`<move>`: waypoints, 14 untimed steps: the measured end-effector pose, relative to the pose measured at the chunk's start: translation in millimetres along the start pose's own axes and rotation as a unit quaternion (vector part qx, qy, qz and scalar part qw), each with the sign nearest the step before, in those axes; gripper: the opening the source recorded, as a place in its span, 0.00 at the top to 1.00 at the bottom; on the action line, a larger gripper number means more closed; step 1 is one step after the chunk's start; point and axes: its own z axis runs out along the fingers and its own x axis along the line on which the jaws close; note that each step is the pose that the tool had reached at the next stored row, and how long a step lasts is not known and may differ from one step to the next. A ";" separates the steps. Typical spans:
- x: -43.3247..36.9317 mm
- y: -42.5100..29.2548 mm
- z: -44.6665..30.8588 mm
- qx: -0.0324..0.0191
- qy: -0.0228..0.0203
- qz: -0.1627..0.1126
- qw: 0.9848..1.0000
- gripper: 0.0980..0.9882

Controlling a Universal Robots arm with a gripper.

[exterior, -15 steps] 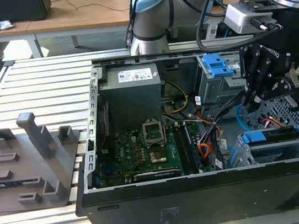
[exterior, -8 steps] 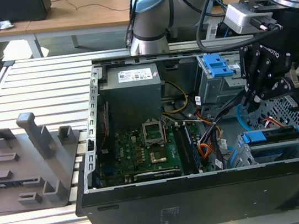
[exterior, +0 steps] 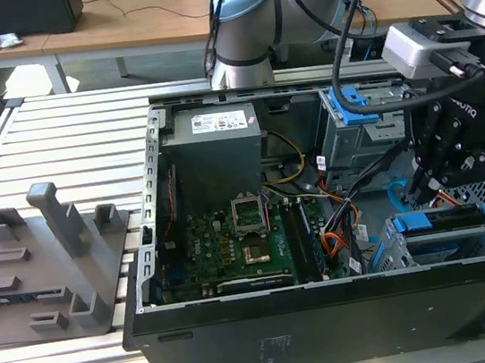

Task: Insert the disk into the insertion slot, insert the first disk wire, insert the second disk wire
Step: 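Insert the second disk wire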

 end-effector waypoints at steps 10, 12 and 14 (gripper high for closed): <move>11.3 -17.7 5.3 -0.002 -0.011 0.000 1.000 0.93; 12.6 -22.6 7.4 -0.003 -0.011 0.001 1.000 0.93; 13.1 -24.5 8.2 -0.003 -0.012 0.001 1.000 0.93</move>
